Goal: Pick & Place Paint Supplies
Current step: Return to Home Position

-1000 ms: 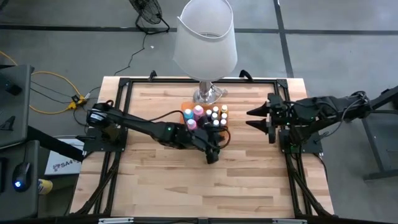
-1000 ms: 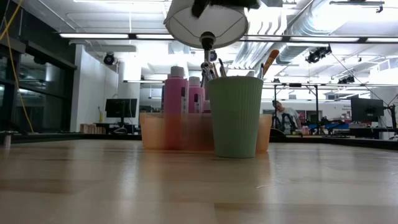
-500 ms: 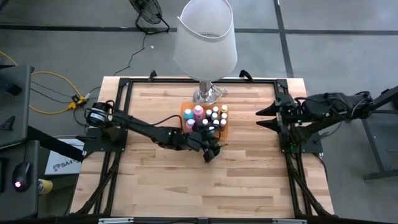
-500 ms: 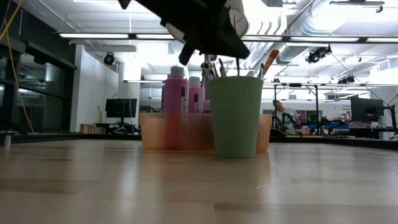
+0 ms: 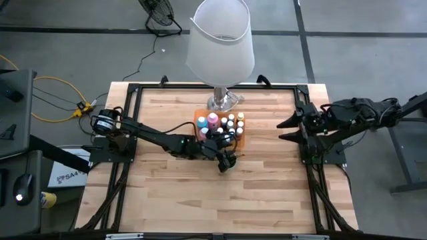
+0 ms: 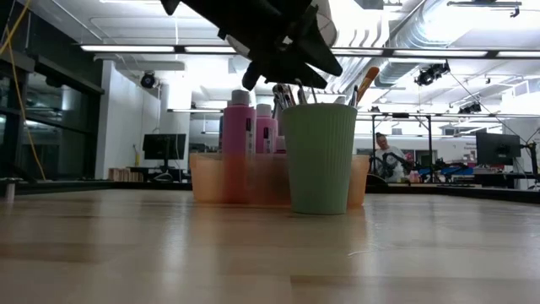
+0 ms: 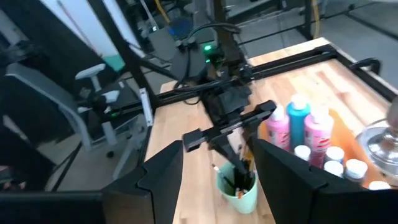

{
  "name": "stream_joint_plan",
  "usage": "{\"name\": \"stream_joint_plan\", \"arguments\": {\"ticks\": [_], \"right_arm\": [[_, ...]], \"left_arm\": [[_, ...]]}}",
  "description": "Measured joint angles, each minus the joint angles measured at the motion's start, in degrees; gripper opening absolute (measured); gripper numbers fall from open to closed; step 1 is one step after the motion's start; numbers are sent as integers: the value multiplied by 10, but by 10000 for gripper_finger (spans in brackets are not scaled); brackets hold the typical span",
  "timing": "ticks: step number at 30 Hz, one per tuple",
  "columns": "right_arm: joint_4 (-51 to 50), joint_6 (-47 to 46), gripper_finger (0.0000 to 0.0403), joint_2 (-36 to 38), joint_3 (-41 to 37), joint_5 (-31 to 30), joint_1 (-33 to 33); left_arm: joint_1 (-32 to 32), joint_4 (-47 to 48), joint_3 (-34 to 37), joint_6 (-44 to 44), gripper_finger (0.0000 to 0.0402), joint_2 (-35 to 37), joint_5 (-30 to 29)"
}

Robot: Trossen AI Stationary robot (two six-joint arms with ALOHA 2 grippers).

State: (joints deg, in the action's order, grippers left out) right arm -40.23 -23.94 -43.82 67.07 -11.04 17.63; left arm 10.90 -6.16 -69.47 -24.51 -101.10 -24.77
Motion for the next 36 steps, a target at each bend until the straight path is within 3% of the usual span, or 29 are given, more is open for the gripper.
{"name": "stream_joint_plan", "arguments": {"ticks": [6,11,16,22,27,36], "right_arm": [[0,0,191,1,0,26,0],[2,-3,191,0,0,26,0],[1,-10,191,1,0,29,0],[-39,-2,191,29,1,82,0],[-23,9,191,81,-66,12,0],[433,47,191,176,-365,-64,0]], "left_arm": [[0,14,-18,2,166,0,8],[0,112,-78,2,167,28,86],[0,215,-132,63,167,98,104],[0,310,-110,142,168,225,77],[0,339,-7,168,168,360,61],[0,151,328,149,168,688,63]]}}
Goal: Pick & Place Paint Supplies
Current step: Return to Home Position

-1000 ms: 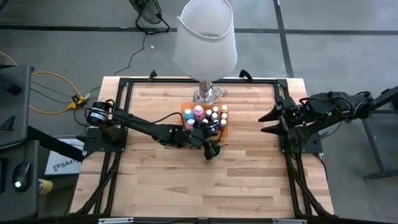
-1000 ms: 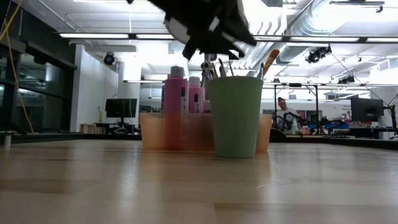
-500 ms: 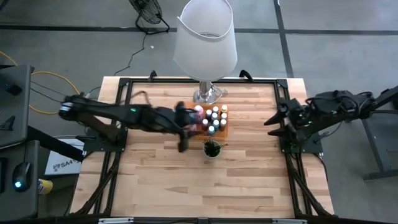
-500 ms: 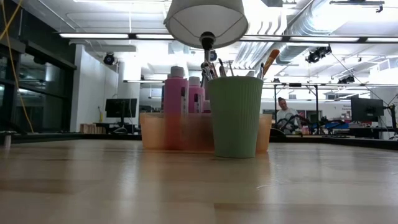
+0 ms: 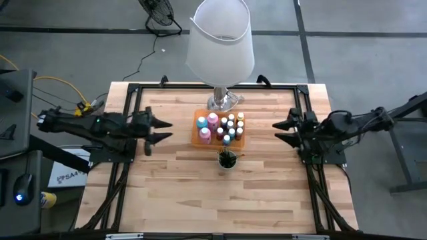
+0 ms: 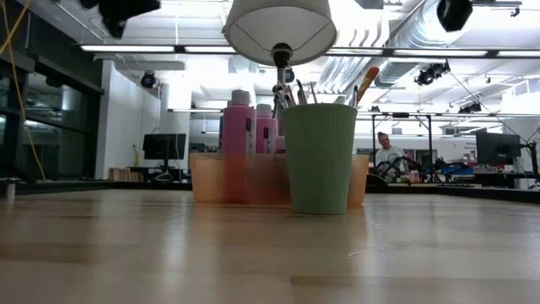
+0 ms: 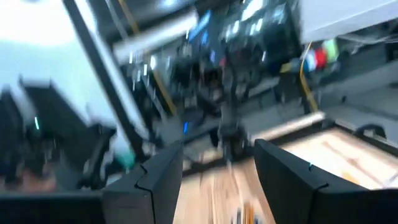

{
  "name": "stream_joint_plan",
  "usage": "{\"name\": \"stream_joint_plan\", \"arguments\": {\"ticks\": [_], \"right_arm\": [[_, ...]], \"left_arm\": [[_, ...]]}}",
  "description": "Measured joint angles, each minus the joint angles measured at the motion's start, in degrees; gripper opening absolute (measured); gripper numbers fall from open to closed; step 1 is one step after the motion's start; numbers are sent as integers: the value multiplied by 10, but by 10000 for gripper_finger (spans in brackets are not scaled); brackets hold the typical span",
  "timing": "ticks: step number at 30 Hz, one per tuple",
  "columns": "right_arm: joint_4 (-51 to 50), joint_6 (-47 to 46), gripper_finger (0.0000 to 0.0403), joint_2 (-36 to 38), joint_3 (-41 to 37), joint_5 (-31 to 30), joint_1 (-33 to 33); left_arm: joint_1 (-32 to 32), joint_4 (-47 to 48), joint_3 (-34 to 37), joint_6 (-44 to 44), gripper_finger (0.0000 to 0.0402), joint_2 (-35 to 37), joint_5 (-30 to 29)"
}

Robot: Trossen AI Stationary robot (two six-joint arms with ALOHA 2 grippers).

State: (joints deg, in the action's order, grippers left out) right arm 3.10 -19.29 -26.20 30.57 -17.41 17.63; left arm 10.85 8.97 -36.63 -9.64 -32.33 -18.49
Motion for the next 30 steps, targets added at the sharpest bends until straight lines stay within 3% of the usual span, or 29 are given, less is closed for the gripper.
{"name": "stream_joint_plan", "arguments": {"ticks": [4,9,12,15,20,24,30], "right_arm": [[212,-5,191,4,-133,-40,0],[364,-38,191,10,-254,-80,0],[398,-50,191,29,-296,-92,0],[387,-45,191,41,-301,-107,0],[349,-11,191,85,-301,-110,0],[278,10,191,157,-301,-111,0],[152,-7,191,258,-301,-112,0]], "left_arm": [[0,-67,115,-1,168,142,1],[0,-23,195,-12,168,316,-5],[-4,13,201,-28,168,319,-29],[-9,32,191,-39,168,310,-1],[-14,49,192,-29,168,319,-24],[-30,63,190,-34,168,320,-37],[-50,43,215,-74,168,320,-13]]}}
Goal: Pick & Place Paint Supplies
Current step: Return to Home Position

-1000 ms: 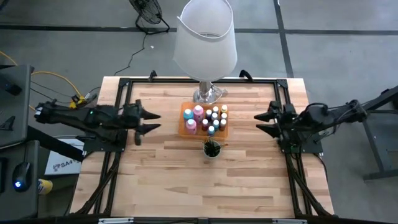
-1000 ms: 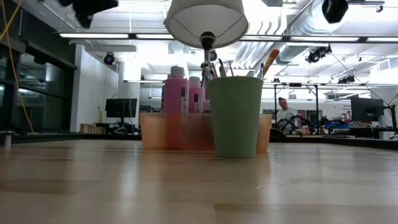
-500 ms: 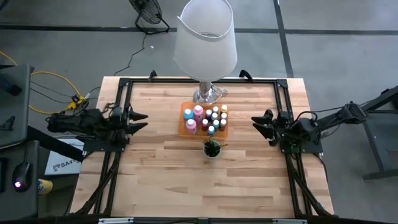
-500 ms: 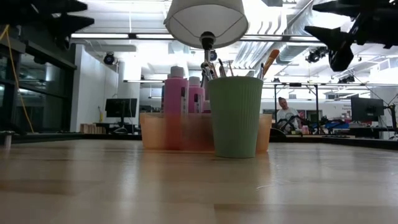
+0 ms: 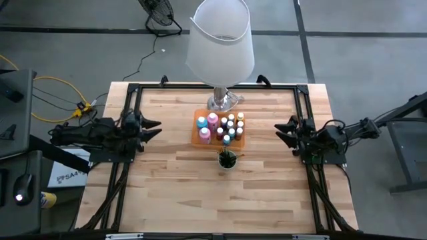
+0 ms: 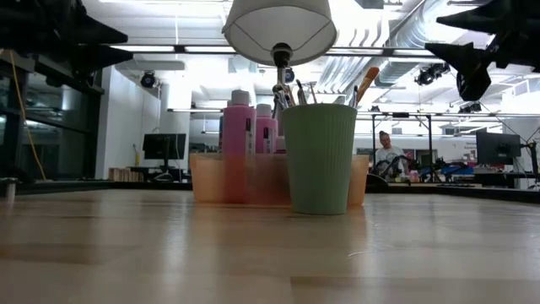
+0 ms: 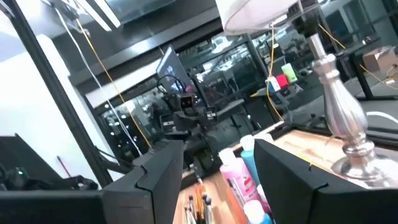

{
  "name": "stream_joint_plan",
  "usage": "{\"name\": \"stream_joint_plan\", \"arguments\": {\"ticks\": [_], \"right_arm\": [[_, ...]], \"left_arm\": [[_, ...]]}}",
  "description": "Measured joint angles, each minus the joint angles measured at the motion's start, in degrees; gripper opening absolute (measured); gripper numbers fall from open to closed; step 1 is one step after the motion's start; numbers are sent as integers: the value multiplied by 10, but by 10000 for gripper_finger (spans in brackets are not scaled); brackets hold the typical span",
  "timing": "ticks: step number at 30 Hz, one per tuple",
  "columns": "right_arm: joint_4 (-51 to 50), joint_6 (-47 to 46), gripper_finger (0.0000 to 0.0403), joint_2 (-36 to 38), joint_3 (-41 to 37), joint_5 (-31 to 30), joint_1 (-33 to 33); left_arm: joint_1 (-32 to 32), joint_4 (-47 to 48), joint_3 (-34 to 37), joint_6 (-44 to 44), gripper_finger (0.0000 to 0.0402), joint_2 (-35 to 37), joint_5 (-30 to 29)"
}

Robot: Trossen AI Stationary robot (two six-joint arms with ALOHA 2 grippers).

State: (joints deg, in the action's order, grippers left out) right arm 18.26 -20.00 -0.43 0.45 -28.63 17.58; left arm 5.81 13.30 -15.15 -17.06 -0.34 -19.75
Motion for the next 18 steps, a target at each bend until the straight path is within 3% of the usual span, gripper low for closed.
{"name": "stream_joint_plan", "arguments": {"ticks": [11,18], "right_arm": [[-18,-8,191,-6,0,2,-1],[-22,-12,191,-6,0,0,-1]], "left_arm": [[2,-172,107,-13,168,1,13],[2,-186,142,17,168,1,10]]}}
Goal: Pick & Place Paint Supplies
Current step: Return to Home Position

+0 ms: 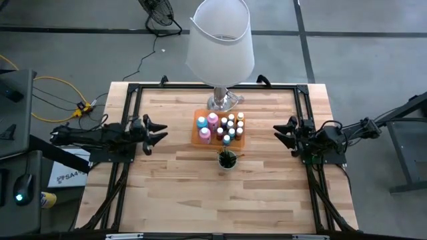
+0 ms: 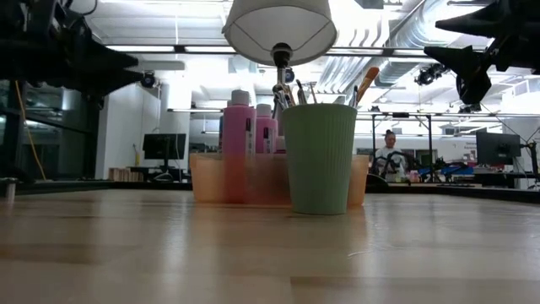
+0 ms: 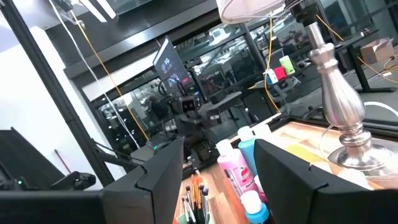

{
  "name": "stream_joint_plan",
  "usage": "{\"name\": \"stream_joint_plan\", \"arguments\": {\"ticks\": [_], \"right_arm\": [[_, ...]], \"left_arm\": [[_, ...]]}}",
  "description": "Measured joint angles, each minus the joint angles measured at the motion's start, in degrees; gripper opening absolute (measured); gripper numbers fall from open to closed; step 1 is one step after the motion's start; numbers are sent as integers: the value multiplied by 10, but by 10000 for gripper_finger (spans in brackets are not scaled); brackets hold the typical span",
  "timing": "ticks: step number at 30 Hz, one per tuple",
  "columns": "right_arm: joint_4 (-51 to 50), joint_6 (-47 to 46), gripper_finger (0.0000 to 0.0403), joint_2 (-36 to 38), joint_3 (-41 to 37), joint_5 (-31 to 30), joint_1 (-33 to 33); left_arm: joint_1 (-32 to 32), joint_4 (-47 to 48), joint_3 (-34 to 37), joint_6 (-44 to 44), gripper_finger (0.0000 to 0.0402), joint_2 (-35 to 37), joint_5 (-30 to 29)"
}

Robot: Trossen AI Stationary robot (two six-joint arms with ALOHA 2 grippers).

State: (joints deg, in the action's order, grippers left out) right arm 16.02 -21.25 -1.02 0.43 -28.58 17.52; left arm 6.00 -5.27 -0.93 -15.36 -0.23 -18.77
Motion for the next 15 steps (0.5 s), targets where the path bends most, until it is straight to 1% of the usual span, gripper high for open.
{"name": "stream_joint_plan", "arguments": {"ticks": [2,5,8,15], "right_arm": [[-2,3,191,0,0,0,0],[-8,21,191,-2,0,1,0],[-10,36,191,-1,0,1,0],[-10,35,191,-1,0,2,0]], "left_arm": [[0,16,0,24,168,-2,0],[0,6,1,42,168,0,-2],[0,13,1,34,168,-2,-3],[0,18,2,18,168,-1,-3]]}}
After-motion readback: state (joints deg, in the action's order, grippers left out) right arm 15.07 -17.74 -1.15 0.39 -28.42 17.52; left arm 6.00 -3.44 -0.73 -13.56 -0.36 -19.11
